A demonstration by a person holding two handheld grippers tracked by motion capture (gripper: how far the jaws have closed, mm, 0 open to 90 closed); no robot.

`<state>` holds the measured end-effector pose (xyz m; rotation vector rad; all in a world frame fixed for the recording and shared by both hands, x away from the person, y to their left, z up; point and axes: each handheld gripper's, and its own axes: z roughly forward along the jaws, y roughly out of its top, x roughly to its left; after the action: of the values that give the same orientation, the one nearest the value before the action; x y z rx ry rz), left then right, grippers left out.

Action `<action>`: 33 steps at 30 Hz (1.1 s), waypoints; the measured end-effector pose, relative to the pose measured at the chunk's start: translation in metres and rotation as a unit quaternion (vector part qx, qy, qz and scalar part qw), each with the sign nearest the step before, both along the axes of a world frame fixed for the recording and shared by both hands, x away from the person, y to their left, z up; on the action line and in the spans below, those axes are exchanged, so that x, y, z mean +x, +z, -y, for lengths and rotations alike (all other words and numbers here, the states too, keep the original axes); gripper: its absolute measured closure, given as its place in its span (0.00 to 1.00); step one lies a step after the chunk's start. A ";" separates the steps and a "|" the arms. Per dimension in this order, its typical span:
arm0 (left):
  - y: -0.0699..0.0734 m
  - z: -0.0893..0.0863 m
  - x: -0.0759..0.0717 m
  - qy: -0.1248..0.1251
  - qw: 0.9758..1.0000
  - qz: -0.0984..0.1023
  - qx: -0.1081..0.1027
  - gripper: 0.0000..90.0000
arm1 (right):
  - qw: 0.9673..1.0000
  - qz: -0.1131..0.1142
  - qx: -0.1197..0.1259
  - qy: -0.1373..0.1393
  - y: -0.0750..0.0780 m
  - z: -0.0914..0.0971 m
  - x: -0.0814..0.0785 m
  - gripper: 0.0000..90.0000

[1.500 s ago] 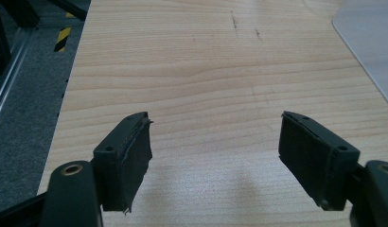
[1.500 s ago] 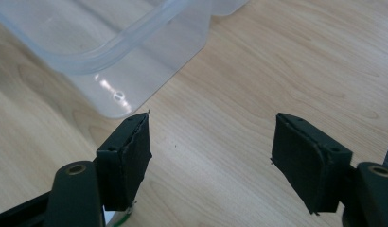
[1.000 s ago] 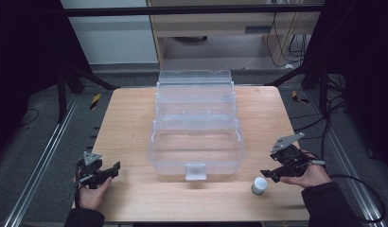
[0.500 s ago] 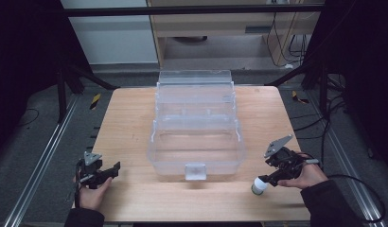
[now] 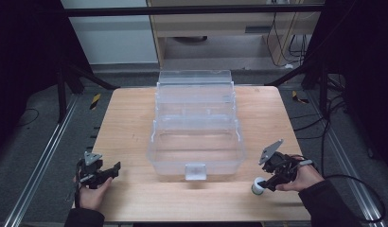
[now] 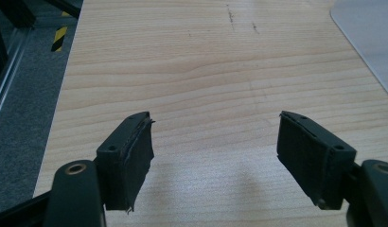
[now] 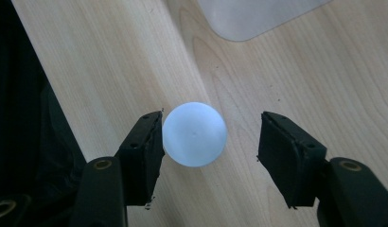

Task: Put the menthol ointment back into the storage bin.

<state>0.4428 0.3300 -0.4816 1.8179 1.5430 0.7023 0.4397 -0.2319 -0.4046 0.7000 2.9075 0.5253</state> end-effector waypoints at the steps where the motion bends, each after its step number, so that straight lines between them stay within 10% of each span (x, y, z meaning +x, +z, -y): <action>1: 0.000 0.000 0.000 0.000 1.000 0.000 0.000 0.30 | 1.000 -0.002 -0.003 0.006 -0.001 -0.001 0.000 0.46; 33: 0.000 0.000 0.001 -0.001 1.000 -0.002 0.003 0.30 | 0.995 -0.044 -0.082 0.042 -0.029 -0.023 0.008 0.55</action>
<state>0.4436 0.3301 -0.4821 1.8273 1.5424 0.7033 0.4476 -0.2088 -0.4340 0.5958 3.0282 0.2637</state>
